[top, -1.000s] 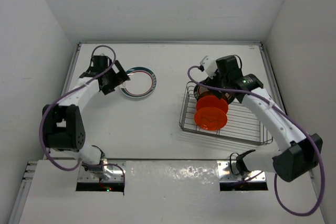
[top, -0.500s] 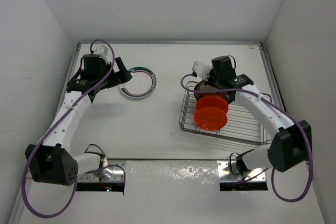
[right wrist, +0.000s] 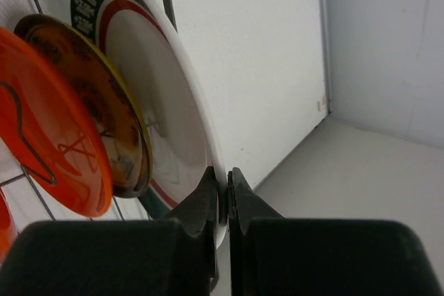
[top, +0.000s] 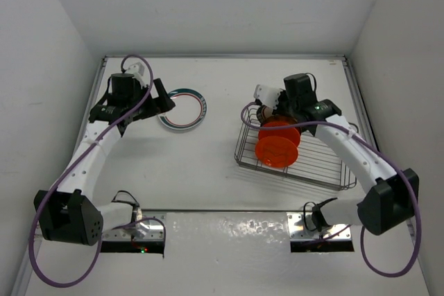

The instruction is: Unload the plates from the dish rack

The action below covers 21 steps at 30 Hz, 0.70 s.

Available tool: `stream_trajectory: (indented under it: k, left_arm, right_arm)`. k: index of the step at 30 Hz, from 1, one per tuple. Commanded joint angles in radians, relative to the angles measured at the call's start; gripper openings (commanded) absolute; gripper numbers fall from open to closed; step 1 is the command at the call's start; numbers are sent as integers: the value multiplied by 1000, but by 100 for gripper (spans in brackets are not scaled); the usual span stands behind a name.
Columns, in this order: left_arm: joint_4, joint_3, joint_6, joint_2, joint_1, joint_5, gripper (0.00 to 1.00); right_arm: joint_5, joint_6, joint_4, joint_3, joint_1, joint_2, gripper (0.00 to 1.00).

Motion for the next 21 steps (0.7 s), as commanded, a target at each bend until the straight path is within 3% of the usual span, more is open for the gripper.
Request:
stream_trajectory:
  k: [1, 8, 11, 13, 14, 16, 17, 20, 21]
  left_arm:
    - [8, 44, 8, -22, -6, 13, 100]
    - [40, 88, -23, -62, -9, 57, 100]
    - [176, 84, -61, -88, -12, 225, 100]
    - [358, 58, -90, -106, -24, 353, 100]
    - [423, 47, -132, -112, -31, 450, 100]
    - [596, 32, -156, -123, -76, 506, 100]
    - [606, 38, -146, -123, -93, 493, 100]
    - [579, 90, -92, -91, -133, 473, 100]
    - [511, 123, -77, -68, -136, 464, 100]
  right_arm:
    - [7, -79, 97, 68, 1, -111, 0]
    - [6, -85, 211, 94, 8, -263, 0]
    - [-14, 5, 255, 121, 11, -296, 0]
    - [-22, 166, 290, 155, 11, -293, 0]
    - [-28, 343, 287, 175, 11, -280, 0]
    - [-118, 529, 225, 250, 11, -227, 0]
    - [-152, 721, 180, 294, 10, -207, 0]
    - [-263, 980, 154, 325, 10, -141, 0]
    - [-302, 1119, 219, 283, 10, -142, 0]
